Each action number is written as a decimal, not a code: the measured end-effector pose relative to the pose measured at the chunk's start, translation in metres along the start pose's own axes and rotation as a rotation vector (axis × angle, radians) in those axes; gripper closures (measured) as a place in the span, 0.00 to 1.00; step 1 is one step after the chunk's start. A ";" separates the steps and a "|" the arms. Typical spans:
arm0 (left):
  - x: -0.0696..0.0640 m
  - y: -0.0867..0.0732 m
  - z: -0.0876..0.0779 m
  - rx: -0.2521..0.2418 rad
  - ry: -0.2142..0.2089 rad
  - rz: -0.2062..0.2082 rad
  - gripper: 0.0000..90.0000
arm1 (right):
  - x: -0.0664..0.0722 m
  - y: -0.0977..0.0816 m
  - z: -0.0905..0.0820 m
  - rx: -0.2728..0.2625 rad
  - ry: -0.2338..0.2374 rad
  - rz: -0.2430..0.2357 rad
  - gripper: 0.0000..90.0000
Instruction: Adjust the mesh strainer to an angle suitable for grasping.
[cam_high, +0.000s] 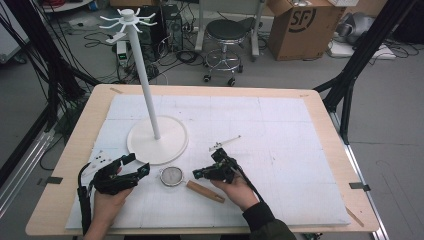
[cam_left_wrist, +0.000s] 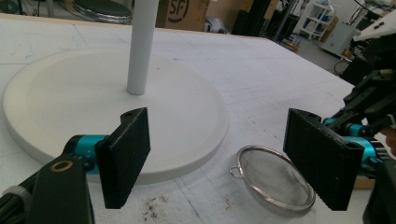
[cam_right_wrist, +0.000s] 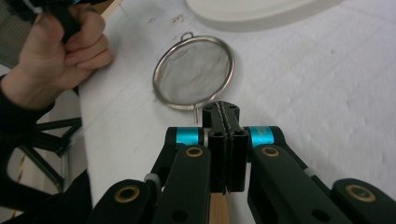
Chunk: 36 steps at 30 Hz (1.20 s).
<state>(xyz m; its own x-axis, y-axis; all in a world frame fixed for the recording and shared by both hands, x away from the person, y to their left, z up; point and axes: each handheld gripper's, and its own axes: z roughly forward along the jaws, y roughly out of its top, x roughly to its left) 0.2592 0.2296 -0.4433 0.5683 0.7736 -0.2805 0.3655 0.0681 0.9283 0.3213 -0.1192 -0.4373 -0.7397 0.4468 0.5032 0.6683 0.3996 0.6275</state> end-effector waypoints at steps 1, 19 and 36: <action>0.000 0.000 0.000 0.000 0.001 0.001 0.26 | 0.000 -0.004 -0.003 -0.003 0.007 0.010 1.00; 0.000 0.000 0.000 0.001 0.003 -0.001 0.26 | 0.020 -0.073 -0.036 -0.023 0.021 0.023 1.00; 0.000 0.000 0.000 -0.003 0.001 -0.008 0.27 | 0.023 -0.099 -0.042 0.017 -0.009 0.034 1.00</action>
<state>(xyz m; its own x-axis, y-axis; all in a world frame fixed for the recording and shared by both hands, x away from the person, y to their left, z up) 0.2590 0.2294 -0.4436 0.5646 0.7737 -0.2874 0.3677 0.0760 0.9268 0.2347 -0.1821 -0.4622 -0.7161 0.4673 0.5184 0.6940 0.3976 0.6003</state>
